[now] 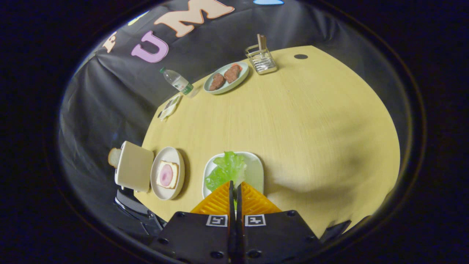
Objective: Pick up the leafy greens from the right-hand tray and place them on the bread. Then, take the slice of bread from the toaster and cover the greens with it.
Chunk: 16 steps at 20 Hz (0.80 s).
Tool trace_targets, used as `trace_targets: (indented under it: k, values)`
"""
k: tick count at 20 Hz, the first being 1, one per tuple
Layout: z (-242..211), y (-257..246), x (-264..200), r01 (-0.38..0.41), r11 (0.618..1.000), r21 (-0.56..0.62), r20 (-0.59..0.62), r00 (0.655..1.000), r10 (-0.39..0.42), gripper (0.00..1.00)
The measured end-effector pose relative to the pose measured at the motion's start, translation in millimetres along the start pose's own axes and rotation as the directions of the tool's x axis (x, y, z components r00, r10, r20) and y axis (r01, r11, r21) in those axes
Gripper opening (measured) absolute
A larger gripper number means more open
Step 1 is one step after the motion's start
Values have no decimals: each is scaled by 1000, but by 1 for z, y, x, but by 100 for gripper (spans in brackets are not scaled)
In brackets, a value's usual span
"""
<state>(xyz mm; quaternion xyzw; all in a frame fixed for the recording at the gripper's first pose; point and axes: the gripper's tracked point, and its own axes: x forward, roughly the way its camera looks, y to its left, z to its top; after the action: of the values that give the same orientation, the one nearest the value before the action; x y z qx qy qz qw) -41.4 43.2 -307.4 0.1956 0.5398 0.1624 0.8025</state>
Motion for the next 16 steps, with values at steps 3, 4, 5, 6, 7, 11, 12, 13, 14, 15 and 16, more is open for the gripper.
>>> trace_targets:
  k: [3, 4, 5, 6, 7, 11, 12, 13, 14, 15, 16]
  values:
    - [7, 30, -14, -52, 999, 13, 17, 999, 52, 3]
    - [9, 41, -17, -67, 998, 14, 24, 997, 67, 3]
    - [11, 52, -20, -82, 997, 11, 31, 996, 81, 3]
    - [13, 63, -22, -93, 996, 9, 35, 995, 93, 3]
    - [14, 75, -24, -108, 994, 7, 40, 993, 107, 3]
    - [23, 135, -24, -187, 982, -8, 71, 980, 187, 3]
    - [24, 153, -21, -212, 977, -9, 70, 975, 213, 3]
    - [24, 170, -19, -237, 972, -9, 70, 969, 237, 3]
    - [23, 186, -16, -259, 966, -12, 69, 963, 259, 3]
    - [22, 199, -11, -270, 963, -20, 70, 960, 271, 3]
    - [20, 210, -3, -269, 963, -32, 66, 960, 270, 3]
